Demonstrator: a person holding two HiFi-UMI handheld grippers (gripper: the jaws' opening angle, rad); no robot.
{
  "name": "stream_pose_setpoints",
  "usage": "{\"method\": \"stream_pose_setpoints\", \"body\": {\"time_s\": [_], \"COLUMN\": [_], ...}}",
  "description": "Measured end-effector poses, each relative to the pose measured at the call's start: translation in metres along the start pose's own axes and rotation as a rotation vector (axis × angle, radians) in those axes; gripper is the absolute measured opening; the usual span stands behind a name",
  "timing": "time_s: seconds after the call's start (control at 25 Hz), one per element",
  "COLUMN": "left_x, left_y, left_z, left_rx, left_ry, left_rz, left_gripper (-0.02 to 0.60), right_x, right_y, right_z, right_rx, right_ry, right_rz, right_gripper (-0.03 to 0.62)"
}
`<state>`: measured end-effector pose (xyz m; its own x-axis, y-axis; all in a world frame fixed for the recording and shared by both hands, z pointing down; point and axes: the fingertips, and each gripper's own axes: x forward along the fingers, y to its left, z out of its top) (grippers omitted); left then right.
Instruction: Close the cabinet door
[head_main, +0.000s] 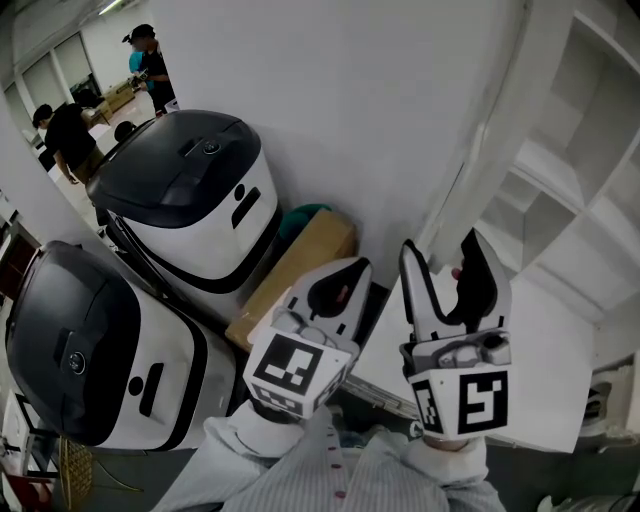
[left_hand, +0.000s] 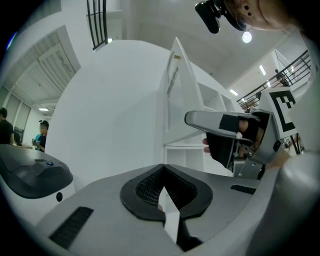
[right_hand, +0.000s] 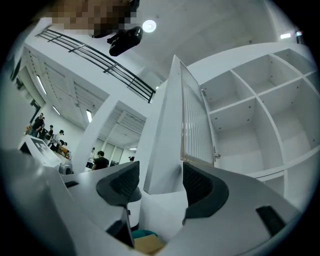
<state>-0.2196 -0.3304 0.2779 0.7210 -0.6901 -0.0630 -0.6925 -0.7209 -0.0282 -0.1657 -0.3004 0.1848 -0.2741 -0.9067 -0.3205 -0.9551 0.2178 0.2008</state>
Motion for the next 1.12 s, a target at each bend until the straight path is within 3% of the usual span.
{"method": "stream_pose_setpoints", "body": {"time_s": [0.2, 0.68, 1.12], "left_x": [0.003, 0.008, 0.037], "left_y": [0.006, 0.007, -0.034], "left_z": [-0.009, -0.016, -0.014], "left_rx": [-0.012, -0.04, -0.043], "left_ry": [0.011, 0.017, 0.016], "left_rz": [-0.002, -0.012, -0.113], "left_gripper": [0.01, 0.01, 0.009], "right_x": [0.008, -0.002, -0.033], "right_y": [-0.01, -0.017, -0.048], "right_z": [-0.003, -0.001, 0.0], "right_rx": [-0.05, -0.051, -0.018], "right_ry": [0.0, -0.011, 0.009], "right_rz": [-0.075, -0.095, -0.125], "right_gripper": [0.227, 0.21, 0.155]}}
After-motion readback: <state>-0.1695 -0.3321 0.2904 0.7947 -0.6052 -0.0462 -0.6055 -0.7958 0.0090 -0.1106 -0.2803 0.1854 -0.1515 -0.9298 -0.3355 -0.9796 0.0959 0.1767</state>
